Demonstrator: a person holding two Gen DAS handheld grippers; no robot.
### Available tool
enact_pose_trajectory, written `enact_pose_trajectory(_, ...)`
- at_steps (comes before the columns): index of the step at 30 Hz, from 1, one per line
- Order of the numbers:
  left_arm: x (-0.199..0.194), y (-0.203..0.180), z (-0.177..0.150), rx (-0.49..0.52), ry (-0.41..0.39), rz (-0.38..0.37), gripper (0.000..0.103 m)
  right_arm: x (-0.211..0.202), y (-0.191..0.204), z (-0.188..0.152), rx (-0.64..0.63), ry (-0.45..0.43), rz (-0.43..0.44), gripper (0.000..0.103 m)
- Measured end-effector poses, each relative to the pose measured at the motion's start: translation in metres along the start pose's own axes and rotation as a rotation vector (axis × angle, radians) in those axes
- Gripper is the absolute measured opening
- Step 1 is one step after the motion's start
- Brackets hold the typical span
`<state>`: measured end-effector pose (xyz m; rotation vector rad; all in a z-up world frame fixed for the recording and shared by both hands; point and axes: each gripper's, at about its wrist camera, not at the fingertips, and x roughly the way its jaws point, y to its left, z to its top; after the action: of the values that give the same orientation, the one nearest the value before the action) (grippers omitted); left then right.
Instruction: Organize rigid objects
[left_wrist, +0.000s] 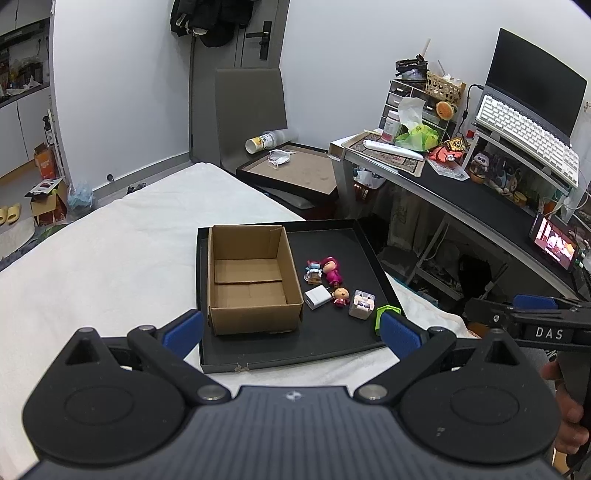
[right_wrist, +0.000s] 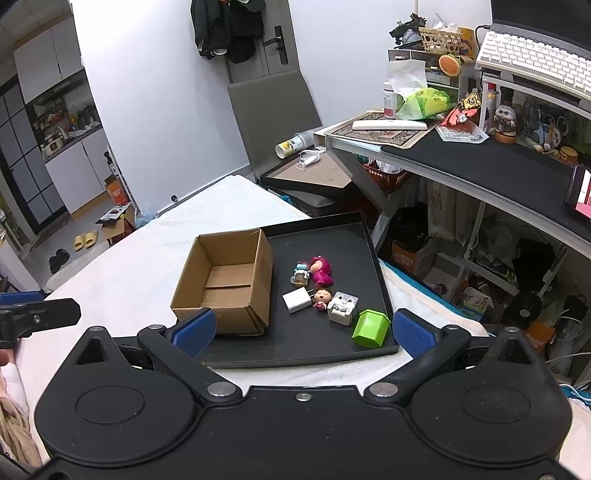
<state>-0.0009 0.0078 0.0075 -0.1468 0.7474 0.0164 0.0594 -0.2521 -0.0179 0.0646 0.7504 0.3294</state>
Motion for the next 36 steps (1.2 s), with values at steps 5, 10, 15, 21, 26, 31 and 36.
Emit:
enact_pose_trajectory(5, -0.0026, -0.0009, -0.0003, -0.003, -0.008, 0.0, 0.101, -0.0007, -0.0015, -0.0025, 0.0, 0.004, -0.003, 0.103)
enact_pose_trajectory(10, -0.0019, -0.0008, 0.0004, -0.006, -0.005, 0.006, 0.101, -0.0023, -0.0027, -0.0034, 0.011, -0.003, -0.008, 0.103)
enact_pose_trajectory(15, -0.0023, -0.0015, 0.0002, -0.007, -0.009, 0.005, 0.101, -0.0043, -0.0027, -0.0039, 0.013, -0.007, -0.01, 0.103)
enact_pose_trajectory(21, -0.0032, -0.0002, -0.001, -0.007, -0.011, 0.004, 0.101, -0.0044, -0.0024, -0.0036, 0.013, -0.004, -0.01, 0.103)
enact_pose_trajectory(26, -0.0033, 0.0, -0.0013, -0.013, -0.012, 0.005, 0.101, -0.0044, -0.0022, -0.0039, 0.012, -0.004, -0.011, 0.103)
enact_pose_trajectory(31, -0.0033, 0.0004, -0.0013, -0.012, -0.011, 0.004, 0.101, -0.0045, -0.0026, -0.0035, 0.012, -0.003, -0.009, 0.103)
enact_pose_trajectory(36, -0.0034, 0.0007, -0.0018, -0.012, -0.011, 0.004, 0.101, -0.0054, -0.0031, -0.003, 0.009, -0.005, -0.009, 0.103)
